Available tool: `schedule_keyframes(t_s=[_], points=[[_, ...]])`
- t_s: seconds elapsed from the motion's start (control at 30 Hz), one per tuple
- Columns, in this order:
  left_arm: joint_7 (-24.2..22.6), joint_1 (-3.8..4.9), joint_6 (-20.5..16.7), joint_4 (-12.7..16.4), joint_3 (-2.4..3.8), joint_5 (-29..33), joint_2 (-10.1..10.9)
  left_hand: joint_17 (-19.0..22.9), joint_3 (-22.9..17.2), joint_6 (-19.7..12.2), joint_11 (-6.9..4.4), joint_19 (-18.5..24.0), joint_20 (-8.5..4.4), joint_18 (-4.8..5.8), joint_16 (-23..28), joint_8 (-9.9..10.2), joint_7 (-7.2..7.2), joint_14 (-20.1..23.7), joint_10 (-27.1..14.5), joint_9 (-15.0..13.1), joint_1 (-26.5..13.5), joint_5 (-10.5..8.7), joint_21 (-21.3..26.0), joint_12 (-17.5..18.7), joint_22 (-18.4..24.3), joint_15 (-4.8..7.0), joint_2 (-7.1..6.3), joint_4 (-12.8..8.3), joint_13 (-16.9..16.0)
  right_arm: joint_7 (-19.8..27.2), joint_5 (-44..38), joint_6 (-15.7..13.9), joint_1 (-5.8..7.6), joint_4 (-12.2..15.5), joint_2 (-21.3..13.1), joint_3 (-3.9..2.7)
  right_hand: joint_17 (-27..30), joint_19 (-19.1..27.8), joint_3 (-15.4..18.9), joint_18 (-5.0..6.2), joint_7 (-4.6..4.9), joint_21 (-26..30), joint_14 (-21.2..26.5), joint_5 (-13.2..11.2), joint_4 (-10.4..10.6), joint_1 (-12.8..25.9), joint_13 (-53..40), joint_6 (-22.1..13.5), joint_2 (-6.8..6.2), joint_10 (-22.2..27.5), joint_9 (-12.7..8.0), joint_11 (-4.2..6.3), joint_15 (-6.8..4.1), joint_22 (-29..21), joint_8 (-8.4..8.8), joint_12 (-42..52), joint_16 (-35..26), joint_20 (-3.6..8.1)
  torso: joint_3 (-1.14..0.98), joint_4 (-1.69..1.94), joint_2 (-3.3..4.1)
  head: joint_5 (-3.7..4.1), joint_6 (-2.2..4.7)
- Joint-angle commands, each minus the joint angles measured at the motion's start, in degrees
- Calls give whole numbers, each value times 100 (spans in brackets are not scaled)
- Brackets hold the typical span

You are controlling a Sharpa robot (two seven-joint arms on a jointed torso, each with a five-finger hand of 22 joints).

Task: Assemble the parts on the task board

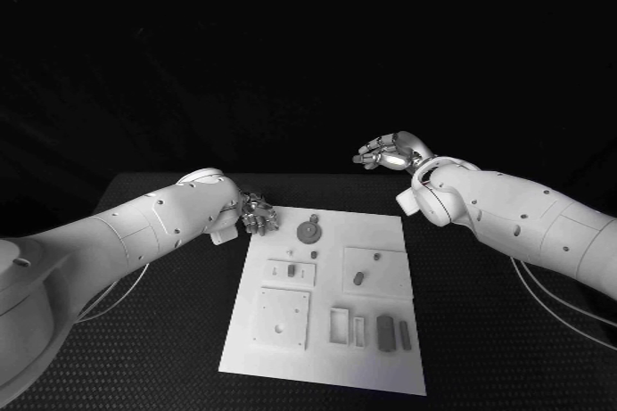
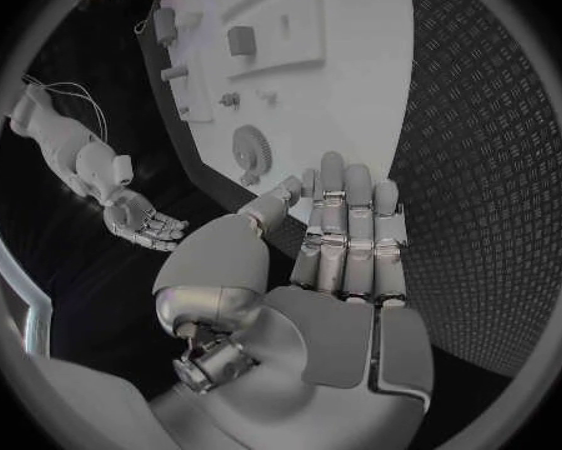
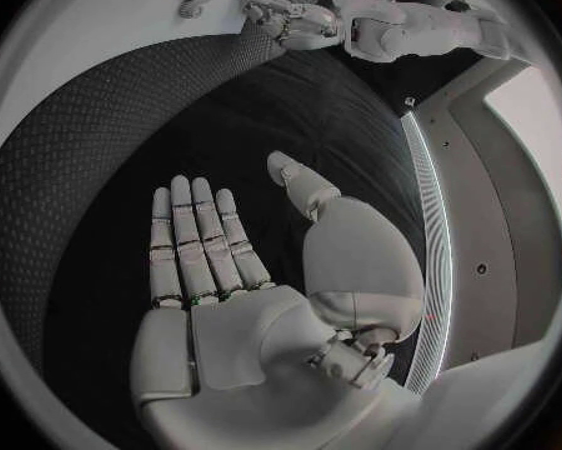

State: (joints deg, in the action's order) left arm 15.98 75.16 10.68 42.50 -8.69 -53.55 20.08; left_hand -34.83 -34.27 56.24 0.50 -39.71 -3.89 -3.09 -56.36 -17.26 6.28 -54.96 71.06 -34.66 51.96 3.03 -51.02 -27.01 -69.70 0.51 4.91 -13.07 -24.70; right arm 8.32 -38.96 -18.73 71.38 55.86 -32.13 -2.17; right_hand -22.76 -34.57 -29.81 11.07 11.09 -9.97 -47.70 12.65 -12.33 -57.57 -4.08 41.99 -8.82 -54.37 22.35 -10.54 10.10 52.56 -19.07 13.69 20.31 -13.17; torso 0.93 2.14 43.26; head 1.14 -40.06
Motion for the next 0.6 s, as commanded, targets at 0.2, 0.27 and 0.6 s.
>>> schedule_keyframes(t_s=[0.2,0.27,0.6], points=[[-15,-9,-79,-63,-5,312,7,25,-108,182,-38,-44,-259,109,-104,-35,-50,-53,143,-15,-103,278,-12,1,-3,42,133,-73,31,28,6,98,-1,-5,2,-2,12,54,34,-22,139,34,40,35,18,-23,9,-42,-1,-23,-11,2,21,9,-5,-23,-13,8,-5,-3,0,-10,-3],[-17,-8,-78,-52,-3,434,26,34,-139,238,-54,-72,-275,111,-139,-37,-68,-77,193,-20,-205,512,-32,-11,-6,58,161,-143,41,26,6,99,-1,-5,2,-2,12,54,34,-22,139,34,40,35,18,-23,9,-42,-1,-23,-11,2,22,10,-5,-23,-13,8,-8,-1,1,-12,-6],[56,36,-97,444,8,761,348,45,-193,381,-103,-164,-322,97,-226,-55,-118,-176,337,-36,-386,880,-89,-45,-13,107,190,-284,54,14,7,145,-1,2,-56,-2,16,57,35,-23,138,38,42,37,17,-25,11,-42,-2,-23,-13,4,22,13,-5,-25,-12,9,-8,6,-6,-18,-7]])
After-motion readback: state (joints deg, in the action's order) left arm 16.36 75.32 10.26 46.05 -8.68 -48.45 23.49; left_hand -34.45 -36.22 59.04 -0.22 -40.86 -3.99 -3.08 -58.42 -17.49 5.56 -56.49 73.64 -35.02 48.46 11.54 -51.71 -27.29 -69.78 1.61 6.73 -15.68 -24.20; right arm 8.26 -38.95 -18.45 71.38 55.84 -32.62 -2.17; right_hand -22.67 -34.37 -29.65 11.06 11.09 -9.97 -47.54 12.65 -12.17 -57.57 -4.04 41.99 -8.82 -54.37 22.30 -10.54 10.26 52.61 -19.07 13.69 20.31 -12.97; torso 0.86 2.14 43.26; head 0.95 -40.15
